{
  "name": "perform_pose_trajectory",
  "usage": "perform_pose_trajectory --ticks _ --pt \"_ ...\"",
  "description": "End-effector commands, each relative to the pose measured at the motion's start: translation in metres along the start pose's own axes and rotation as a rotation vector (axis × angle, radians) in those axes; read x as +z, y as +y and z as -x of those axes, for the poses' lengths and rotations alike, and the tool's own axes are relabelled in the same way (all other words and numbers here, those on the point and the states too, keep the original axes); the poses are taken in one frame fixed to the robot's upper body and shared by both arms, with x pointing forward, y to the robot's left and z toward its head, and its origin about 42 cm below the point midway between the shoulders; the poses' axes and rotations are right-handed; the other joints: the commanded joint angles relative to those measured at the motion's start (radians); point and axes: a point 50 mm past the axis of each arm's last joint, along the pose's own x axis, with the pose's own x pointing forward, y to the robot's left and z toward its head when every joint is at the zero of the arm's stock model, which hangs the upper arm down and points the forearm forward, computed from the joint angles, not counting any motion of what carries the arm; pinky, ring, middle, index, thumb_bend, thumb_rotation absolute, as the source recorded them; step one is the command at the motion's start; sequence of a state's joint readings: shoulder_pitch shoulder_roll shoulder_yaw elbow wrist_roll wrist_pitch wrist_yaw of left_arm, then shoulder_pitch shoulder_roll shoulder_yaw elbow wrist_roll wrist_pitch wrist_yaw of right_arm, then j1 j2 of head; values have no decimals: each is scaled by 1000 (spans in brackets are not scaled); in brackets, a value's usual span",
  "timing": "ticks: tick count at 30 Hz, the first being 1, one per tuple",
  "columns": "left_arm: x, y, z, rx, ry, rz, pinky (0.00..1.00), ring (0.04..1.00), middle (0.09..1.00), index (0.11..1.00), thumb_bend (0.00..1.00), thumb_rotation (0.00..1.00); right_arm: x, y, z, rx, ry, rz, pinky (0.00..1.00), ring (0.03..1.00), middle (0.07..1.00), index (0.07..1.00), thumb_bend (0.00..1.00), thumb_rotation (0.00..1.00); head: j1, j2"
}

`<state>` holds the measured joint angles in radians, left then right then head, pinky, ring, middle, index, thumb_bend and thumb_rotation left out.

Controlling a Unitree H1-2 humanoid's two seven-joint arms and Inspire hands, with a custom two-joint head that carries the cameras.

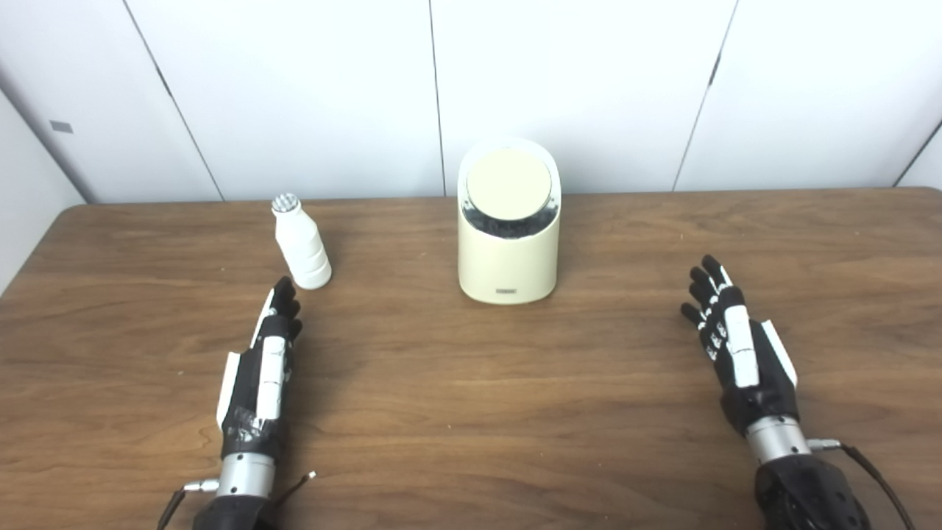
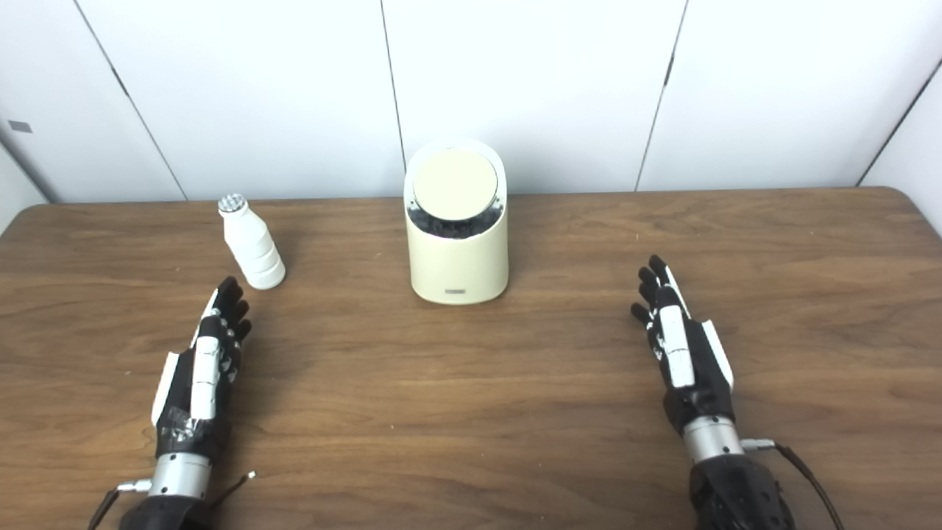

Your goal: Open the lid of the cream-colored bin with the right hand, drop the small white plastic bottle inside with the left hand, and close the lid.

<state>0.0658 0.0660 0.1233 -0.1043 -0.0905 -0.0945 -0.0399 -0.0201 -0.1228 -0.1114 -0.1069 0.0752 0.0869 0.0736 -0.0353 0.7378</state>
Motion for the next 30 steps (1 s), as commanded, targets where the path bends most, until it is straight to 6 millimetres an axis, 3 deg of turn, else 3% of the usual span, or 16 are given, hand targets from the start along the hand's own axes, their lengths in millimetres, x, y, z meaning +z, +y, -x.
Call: perform_pose_trajectory --ticks 1,14,25,30 --pt "3 6 -1 2 -18 -16 1000 1000 1000 1000 612 953 13 -2 -6 -7 -45 5 1000 970 966 973 641 1000 0 4" --pt "2 5 -1 -1 -22 -9 1000 1000 1000 1000 612 954 22 -5 -7 -16 -69 35 1000 963 968 981 610 1000 3 -3" --pt "-1 3 0 -1 -20 -13 1000 1000 1000 1000 601 964 41 -4 -23 11 -107 161 1000 979 974 983 704 983 -3 -25" --pt "-1 3 0 -4 -20 -18 1000 1000 1000 1000 593 968 63 4 -38 30 -148 244 985 954 962 972 724 844 -7 -32"
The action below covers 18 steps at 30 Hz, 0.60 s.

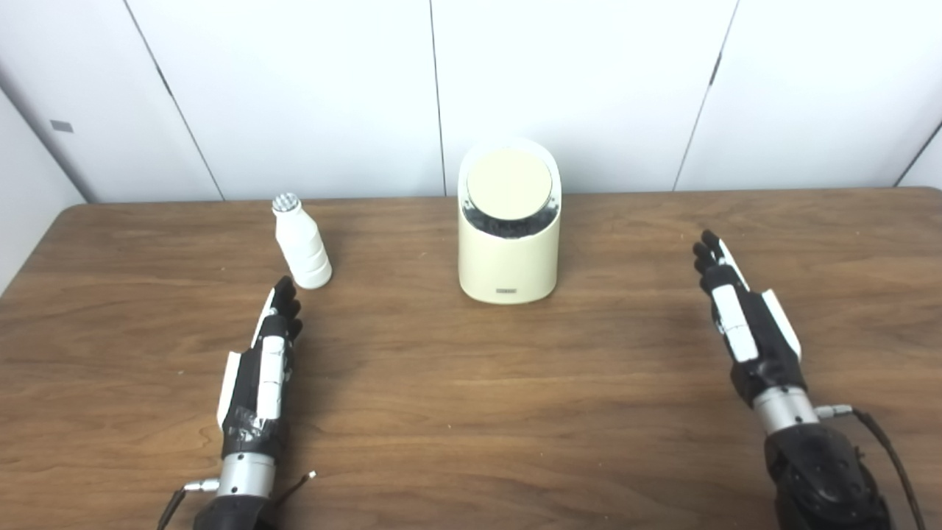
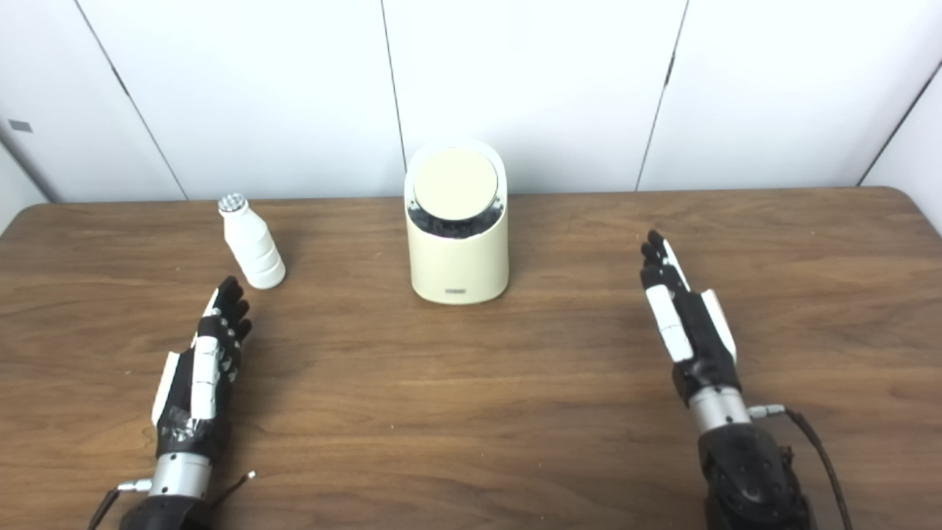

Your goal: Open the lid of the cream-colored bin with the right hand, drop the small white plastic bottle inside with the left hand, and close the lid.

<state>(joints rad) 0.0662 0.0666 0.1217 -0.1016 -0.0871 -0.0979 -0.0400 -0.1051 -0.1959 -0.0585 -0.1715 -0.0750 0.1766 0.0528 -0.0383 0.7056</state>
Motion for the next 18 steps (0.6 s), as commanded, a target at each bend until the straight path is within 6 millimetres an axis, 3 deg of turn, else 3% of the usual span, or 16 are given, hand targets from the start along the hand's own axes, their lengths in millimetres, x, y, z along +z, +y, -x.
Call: perform_pose_trajectory --ticks 1,10,18 --pt "-1 4 0 0 -19 -11 1000 1000 1000 1000 594 966 31 2 -17 3 -110 48 977 953 960 971 719 830 -4 0" --pt "-2 3 3 5 -26 -17 1000 1000 1000 1000 596 964 76 22 -55 14 -205 169 854 915 944 956 766 756 -6 -1" --pt "0 -2 5 10 -23 -6 1000 1000 1000 1000 595 946 119 38 -94 66 -274 308 890 932 939 967 837 674 0 3"
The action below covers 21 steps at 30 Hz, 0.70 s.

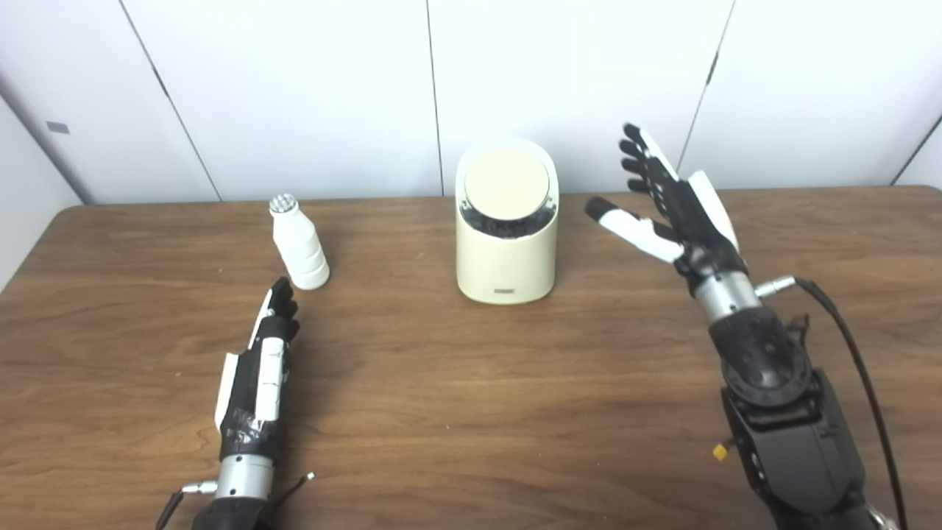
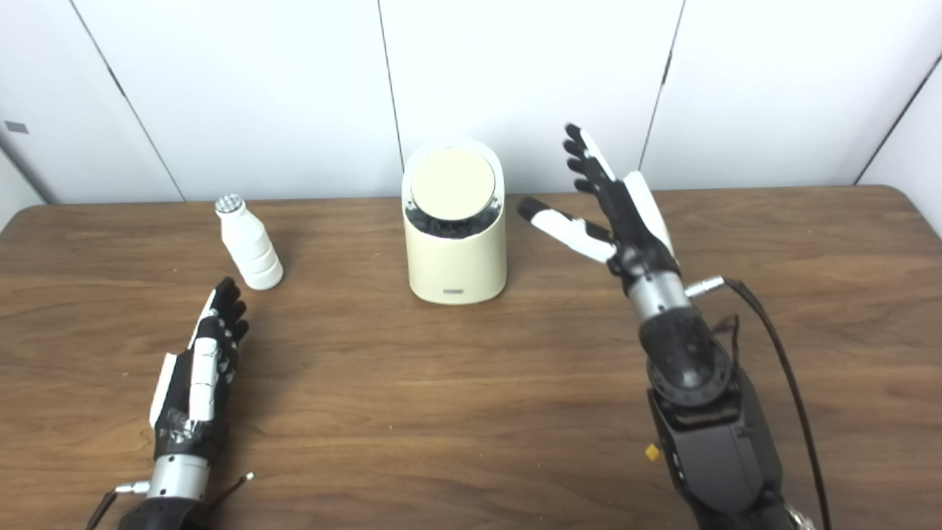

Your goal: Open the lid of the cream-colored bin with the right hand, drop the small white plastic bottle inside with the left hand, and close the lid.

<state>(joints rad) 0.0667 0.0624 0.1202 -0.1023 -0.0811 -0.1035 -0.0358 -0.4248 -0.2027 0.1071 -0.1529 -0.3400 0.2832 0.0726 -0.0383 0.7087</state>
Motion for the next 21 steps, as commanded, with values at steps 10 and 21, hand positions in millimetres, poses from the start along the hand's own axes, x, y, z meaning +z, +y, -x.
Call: perform_pose_trajectory --ticks 10,21 --pt "2 -4 6 8 -8 -7 1000 1000 1000 1000 598 968 47 6 -63 40 -95 156 862 941 956 969 918 596 2 6" --pt "1 -10 6 -4 -19 -9 1000 1000 1000 1000 601 960 59 18 -95 80 -99 299 922 921 930 962 879 521 6 8"
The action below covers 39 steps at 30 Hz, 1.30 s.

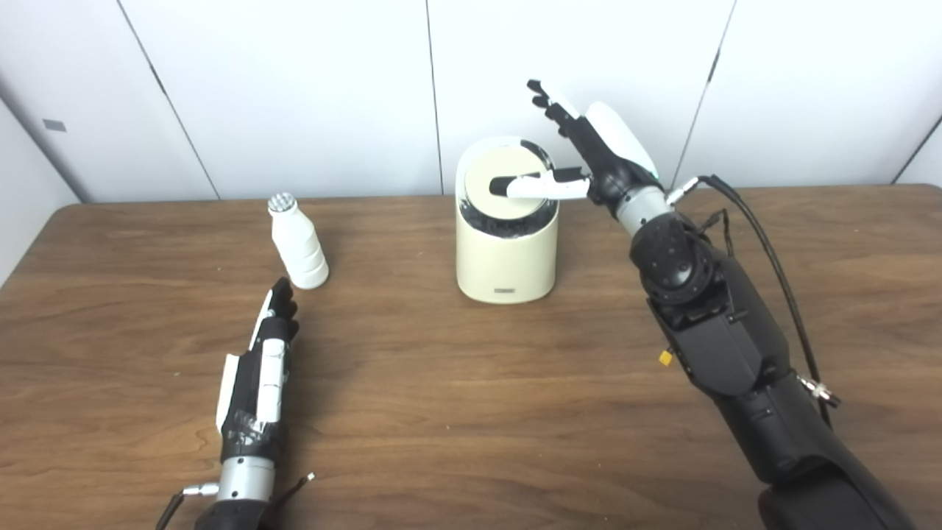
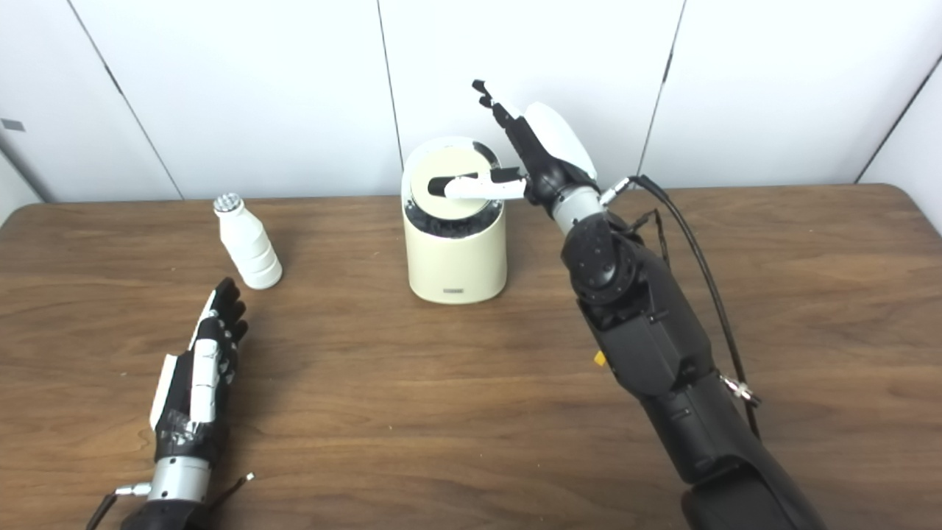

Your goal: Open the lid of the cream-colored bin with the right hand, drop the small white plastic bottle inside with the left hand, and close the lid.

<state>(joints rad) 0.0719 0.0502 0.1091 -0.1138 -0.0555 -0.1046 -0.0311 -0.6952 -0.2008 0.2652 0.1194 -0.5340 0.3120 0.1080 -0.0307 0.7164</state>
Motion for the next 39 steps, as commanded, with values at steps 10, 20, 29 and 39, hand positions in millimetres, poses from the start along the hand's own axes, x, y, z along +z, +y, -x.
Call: perform_pose_trajectory --ticks 10,20,29,39 --pt "0 -4 4 -4 -12 11 1000 1000 1000 1000 604 952 25 -18 -21 -36 -37 22 936 924 927 964 830 508 -3 11" --pt "1 -7 4 1 -13 22 1000 1000 1000 1000 622 944 16 -22 -30 -33 -22 34 965 939 939 971 832 465 -1 15" --pt "0 -8 5 5 -15 22 1000 1000 1000 1000 655 943 10 -21 -30 -20 -3 48 950 934 939 971 830 446 5 16" --pt "0 -9 5 16 -12 23 1000 1000 1000 1000 665 946 3 -20 -30 -2 0 95 966 929 935 967 868 393 5 20"
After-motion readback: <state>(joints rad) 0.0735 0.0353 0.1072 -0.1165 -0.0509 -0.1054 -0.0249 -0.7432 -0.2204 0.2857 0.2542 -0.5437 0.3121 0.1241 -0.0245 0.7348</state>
